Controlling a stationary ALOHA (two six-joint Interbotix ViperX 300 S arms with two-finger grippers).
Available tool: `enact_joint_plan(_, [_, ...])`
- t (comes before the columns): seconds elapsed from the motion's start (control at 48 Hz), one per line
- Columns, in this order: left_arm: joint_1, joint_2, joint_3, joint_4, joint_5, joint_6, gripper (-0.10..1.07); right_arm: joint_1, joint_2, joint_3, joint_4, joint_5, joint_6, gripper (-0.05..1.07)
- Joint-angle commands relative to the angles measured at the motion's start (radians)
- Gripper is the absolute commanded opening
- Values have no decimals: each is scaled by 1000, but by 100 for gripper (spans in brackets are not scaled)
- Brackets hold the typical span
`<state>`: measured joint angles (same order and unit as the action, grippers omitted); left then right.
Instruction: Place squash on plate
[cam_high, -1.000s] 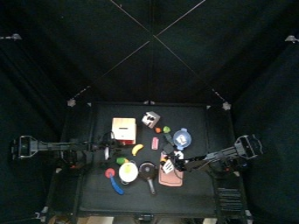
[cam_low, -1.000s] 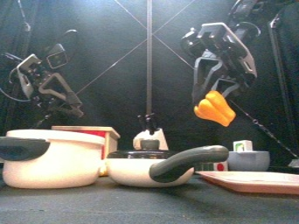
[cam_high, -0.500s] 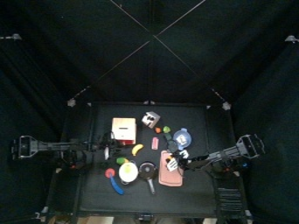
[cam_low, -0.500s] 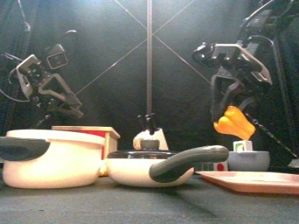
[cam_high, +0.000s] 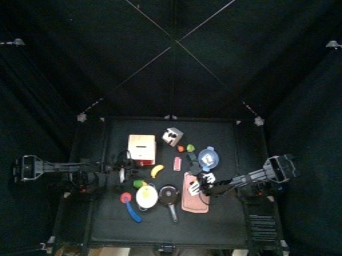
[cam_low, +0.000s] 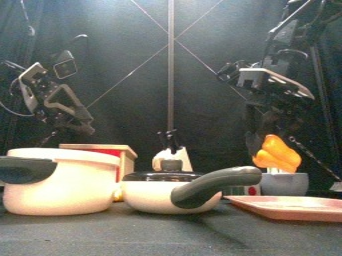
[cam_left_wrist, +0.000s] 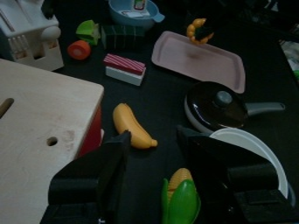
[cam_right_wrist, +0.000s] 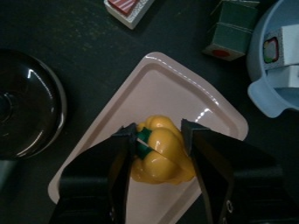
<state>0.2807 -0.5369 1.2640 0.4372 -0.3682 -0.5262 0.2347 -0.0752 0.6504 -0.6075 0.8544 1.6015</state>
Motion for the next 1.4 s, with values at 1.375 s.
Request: enact_joint_plan(1.375, [3, 0, -9, -11, -5, 0, 84, 49, 167, -112, -2, 104, -8, 102])
